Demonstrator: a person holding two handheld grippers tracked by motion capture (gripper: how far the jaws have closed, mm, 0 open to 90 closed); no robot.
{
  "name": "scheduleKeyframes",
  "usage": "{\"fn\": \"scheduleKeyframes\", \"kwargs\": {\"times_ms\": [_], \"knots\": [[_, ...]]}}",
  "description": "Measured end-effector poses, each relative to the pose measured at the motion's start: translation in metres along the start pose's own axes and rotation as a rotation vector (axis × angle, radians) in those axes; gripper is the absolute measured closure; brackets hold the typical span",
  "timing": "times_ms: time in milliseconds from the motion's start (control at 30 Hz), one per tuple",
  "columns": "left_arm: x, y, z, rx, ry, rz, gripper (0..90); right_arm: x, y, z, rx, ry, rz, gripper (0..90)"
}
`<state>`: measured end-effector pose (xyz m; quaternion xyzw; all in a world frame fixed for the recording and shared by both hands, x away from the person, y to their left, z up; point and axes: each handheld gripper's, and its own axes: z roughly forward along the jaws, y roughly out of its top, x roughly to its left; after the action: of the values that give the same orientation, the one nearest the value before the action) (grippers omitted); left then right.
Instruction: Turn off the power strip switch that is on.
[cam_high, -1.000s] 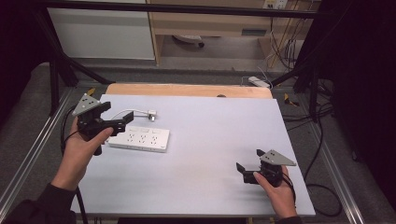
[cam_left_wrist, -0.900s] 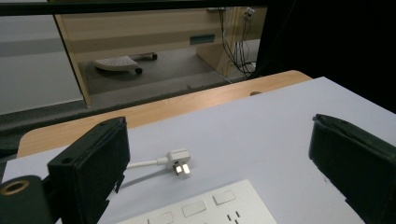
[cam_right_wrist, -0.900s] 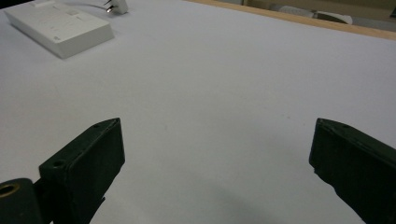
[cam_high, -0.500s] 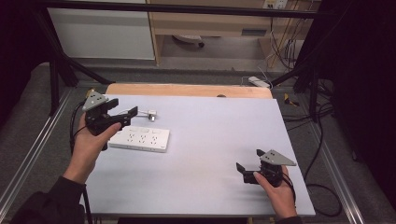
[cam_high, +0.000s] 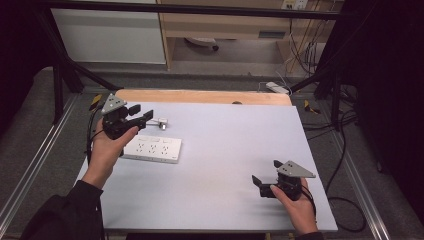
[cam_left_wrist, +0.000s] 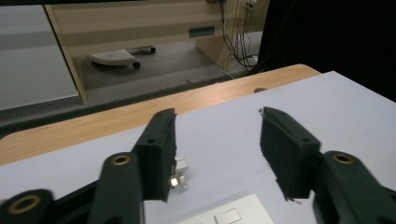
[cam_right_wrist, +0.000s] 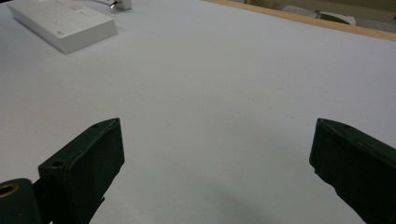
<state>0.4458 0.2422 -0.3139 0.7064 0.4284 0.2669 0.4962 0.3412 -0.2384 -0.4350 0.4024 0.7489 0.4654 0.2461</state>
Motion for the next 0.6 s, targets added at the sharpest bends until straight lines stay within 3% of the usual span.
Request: {"fn": "scheduleKeyframes", "kwargs": {"times_ms": [233,467,600], "knots": [[0.002,-0.002,0.002,-0.024,0.005,-0.015,64.1,0.001,0.000,0.001,0.002,0.002,-0.006,3.6],[0.008,-0.006,0.008,-0.006,-0.027,-0.030,79.3,0.000,0.000,0.000,-0.005,0.006,0.009,3.6],[0.011,-0.011,0.017,0.023,-0.031,-0.014,88.4,0.001,0.000,0.001,-0.006,0.010,0.004,3.6]]}}
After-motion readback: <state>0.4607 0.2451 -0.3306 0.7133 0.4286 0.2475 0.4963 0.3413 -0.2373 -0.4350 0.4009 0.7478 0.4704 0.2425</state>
